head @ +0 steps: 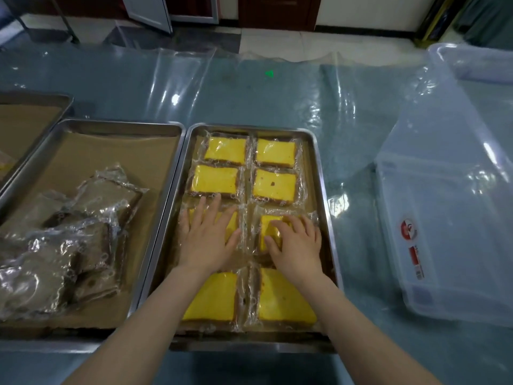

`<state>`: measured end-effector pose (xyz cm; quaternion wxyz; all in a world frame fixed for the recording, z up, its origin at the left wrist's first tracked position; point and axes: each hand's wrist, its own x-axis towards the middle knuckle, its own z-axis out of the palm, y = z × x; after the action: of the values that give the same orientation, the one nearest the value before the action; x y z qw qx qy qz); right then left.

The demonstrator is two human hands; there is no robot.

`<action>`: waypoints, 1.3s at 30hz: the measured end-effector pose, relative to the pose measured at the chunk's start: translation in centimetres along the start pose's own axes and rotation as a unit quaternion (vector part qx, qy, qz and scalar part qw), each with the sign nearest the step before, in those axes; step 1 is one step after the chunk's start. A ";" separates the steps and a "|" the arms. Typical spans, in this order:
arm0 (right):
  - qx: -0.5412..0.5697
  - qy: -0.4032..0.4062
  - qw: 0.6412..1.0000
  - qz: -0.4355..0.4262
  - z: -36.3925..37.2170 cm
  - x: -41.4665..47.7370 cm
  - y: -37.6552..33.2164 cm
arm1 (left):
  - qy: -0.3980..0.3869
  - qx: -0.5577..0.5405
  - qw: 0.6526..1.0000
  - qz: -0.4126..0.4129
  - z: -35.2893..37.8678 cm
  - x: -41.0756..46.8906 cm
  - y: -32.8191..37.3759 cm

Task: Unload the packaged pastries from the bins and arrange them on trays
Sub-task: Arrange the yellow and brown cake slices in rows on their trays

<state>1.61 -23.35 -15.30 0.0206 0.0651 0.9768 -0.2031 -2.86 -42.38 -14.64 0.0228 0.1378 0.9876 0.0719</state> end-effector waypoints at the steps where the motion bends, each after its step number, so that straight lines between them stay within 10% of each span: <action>1: 0.007 0.026 1.000 0.002 -0.2 0.6 -0.2 | 0.003 -0.006 1.000 0.002 -0.1 0.7 -0.1; 11: 0.043 -0.102 0.994 -0.017 -0.6 9.9 -1.6 | -0.083 -0.015 0.995 -0.050 0.0 8.1 -2.1; 30: 0.012 0.059 0.998 0.004 -2.1 12.5 -1.8 | -0.017 0.001 1.000 0.001 0.2 9.5 -1.1; 39: -0.109 -0.093 0.990 -0.008 -2.2 17.4 -1.0 | -0.093 -0.008 0.996 0.006 0.4 15.9 -2.5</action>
<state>-15.78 -21.32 -14.10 0.1168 0.0360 0.9874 -0.1004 -18.75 -40.29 -15.76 0.1148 0.1496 0.9798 0.0673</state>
